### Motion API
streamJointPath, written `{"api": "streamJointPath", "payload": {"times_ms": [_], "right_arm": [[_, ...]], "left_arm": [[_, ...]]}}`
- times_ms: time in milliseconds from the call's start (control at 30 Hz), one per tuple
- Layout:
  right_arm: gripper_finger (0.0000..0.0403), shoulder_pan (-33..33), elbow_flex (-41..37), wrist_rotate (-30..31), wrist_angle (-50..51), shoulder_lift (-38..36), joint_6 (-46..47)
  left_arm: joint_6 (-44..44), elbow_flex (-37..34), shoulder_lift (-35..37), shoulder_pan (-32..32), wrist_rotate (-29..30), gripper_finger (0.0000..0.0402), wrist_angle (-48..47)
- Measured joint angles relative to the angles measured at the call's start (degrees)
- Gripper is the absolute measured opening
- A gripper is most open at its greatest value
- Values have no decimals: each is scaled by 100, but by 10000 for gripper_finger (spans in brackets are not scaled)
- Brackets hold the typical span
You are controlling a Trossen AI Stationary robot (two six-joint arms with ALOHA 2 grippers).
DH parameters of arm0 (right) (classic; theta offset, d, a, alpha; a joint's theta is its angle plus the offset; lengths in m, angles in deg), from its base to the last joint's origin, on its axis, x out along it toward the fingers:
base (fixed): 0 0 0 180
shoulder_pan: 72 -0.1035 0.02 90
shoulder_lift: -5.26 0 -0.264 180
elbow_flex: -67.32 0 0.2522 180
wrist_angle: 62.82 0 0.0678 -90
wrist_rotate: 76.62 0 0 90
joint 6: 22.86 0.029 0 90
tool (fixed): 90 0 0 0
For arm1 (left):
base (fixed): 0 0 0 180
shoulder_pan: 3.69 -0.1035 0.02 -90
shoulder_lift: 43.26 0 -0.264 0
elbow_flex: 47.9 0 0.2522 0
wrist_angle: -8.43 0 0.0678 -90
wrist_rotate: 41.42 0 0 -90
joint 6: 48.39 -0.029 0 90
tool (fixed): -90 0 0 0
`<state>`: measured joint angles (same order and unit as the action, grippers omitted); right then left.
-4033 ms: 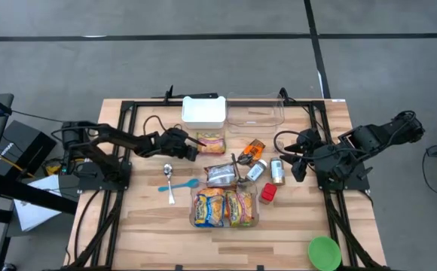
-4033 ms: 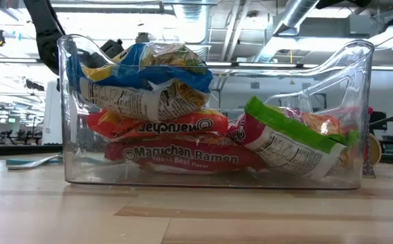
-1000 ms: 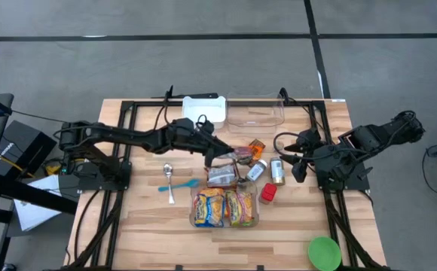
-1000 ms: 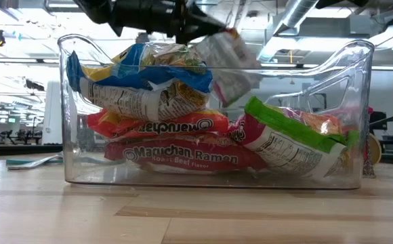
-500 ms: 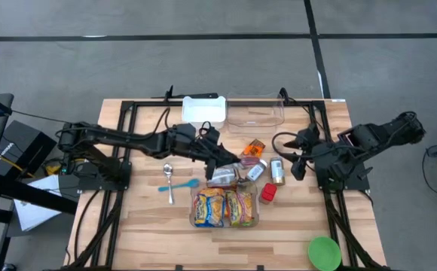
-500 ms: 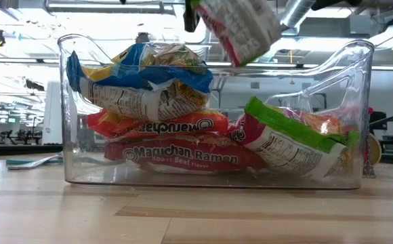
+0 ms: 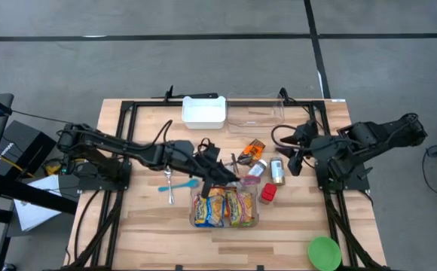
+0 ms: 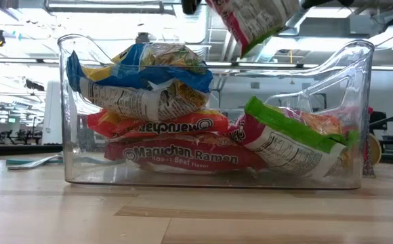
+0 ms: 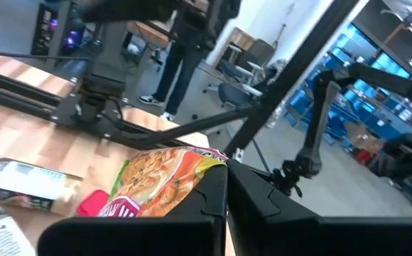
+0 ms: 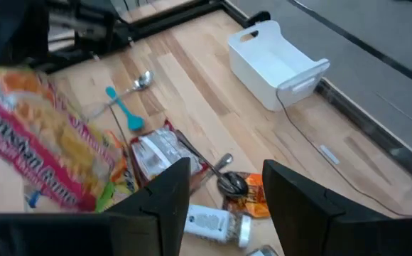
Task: Pick & Place Food Item
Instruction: Put the green noodle pack into the bottom transparent bin
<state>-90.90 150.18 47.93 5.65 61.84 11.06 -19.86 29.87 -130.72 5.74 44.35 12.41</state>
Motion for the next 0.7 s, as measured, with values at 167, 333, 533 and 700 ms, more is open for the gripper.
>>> {"api": "streamJointPath", "payload": {"times_ms": [167, 333, 533, 700], "right_arm": [[171, 0, 0, 0, -160, 0, 57], [171, -130, 0, 0, -233, -2, -5], [171, -372, 0, -15, -400, 0, -301], [171, -597, 0, -11, -371, -2, -414]], "left_arm": [[-129, 0, 1, 191, 98, 0, -2], [-130, 0, -1, 372, 579, 0, -11], [-101, 11, -234, 520, 872, 0, 57], [-305, 9, -602, 781, 907, 0, 388]]}}
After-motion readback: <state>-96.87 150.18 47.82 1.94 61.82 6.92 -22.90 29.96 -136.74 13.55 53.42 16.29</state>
